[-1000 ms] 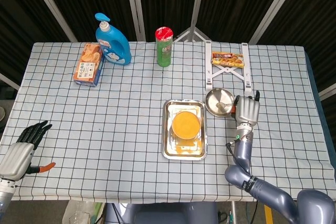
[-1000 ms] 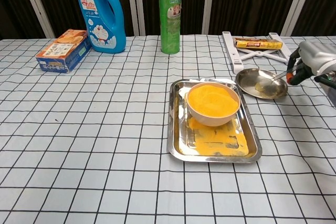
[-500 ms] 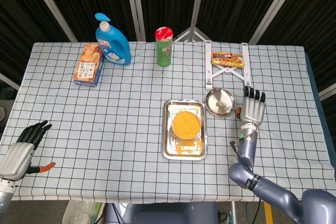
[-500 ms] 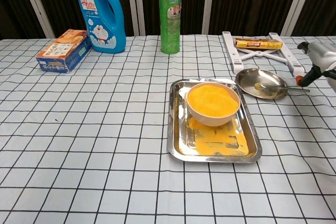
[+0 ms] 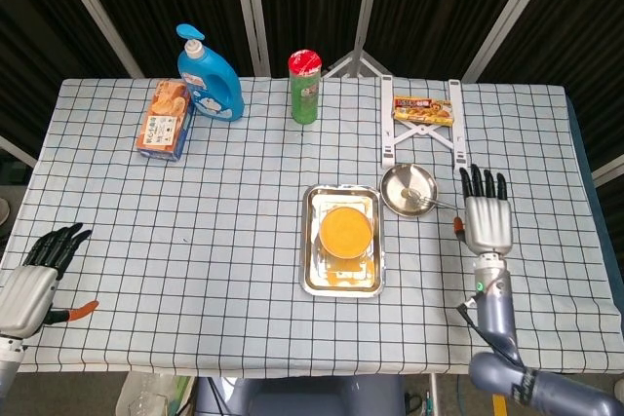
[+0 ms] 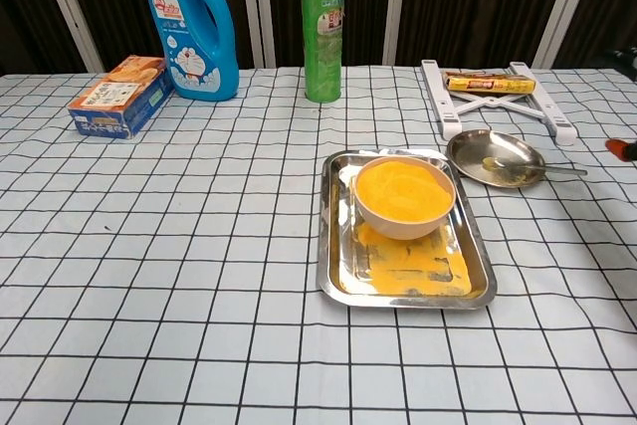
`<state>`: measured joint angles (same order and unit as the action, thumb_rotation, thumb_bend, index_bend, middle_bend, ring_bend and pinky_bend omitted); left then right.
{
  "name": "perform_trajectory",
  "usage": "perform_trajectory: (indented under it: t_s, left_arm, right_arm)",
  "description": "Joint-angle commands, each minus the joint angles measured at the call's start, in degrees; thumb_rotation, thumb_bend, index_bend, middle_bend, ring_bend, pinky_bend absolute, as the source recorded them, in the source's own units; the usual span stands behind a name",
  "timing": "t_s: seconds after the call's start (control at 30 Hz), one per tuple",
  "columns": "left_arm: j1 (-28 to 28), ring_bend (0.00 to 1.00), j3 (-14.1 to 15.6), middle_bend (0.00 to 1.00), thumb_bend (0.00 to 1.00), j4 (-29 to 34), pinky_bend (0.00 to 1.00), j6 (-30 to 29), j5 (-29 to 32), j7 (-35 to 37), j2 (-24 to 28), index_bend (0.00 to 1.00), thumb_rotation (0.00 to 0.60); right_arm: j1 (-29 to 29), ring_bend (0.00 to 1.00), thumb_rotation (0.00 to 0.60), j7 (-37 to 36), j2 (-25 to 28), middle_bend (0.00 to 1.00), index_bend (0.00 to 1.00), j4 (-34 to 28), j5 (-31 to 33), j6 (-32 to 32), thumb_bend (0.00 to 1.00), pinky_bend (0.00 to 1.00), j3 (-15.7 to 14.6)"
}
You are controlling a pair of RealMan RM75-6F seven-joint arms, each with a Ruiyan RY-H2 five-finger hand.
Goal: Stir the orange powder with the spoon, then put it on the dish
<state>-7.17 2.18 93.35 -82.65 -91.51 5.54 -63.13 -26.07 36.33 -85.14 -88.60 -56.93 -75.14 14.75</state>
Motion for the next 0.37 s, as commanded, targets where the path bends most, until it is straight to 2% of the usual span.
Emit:
perform_trajectory:
  t_s: [0.03, 0.23, 0.37]
  left_arm:
    - [0.31, 0.0, -0.03, 0.0, 0.0, -0.44, 0.0, -0.63, -0.3, -0.68, -0.26, 0.0, 0.6]
    - [0.64, 0.0, -0.38, 0.0, 0.0, -0.68, 0.0, -1.25, 0.02, -3.09, -1.14, 0.0, 0.6]
    - [0.81, 0.0, -0.68, 0.0, 0.0, -0.72, 0.0, -1.79, 0.09, -4.93, -1.7, 0.0, 0.6]
  right_arm:
    - [9.65, 0.0, 0.6, -7.51, 11.24, 0.0, 0.0, -10.51, -12.15, -7.11, 0.33, 0.0, -10.54]
    - [18.14, 0.0, 0.6, -17.77, 18.34, 0.0, 0.0, -12.92, -23.63, -14.55, 0.31, 0.0, -19.35]
    - [20.8, 0.0, 0.6, -20.99, 20.03, 0.0, 0.0, -11.22, -28.36, -18.54, 0.31, 0.0, -21.22]
